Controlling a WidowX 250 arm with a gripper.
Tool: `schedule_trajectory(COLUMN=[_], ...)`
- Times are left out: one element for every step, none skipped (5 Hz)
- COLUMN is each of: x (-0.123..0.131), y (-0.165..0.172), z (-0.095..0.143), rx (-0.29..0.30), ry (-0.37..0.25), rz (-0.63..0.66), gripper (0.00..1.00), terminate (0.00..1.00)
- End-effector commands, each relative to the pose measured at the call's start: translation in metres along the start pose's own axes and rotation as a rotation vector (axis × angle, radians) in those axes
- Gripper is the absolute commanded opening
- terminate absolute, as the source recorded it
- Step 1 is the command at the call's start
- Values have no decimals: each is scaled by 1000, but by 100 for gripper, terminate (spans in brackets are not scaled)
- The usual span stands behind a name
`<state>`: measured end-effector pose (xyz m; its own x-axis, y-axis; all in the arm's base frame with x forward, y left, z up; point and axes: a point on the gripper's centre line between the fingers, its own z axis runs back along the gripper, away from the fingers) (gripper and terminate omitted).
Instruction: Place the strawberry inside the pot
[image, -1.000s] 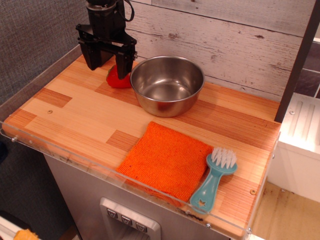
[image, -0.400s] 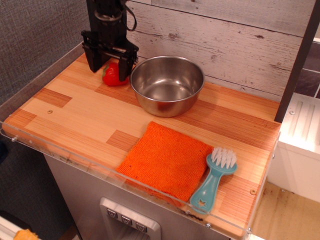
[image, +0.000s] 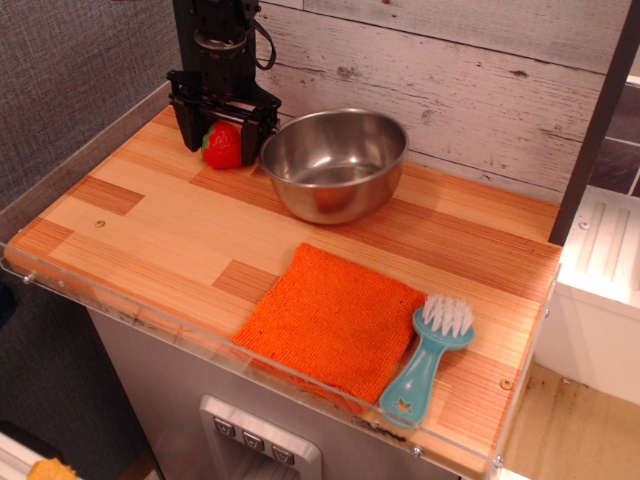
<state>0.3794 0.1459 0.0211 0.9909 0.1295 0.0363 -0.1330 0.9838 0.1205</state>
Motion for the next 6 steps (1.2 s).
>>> schedule_trajectory(x=[-7,-23,-34,-25,-21,-20], y=[13,23,9,-38,-80,-98], z=[51,91,131,148,144,129], rx=[14,15,-1,-47,-68,-65], ry=[-113,-188,-267,-286,-267,-235], rz=[30,64,60,-37,-114,-147], gripper=[0,0,0,0,0,0], terminate=[0,0,0,0,0,0])
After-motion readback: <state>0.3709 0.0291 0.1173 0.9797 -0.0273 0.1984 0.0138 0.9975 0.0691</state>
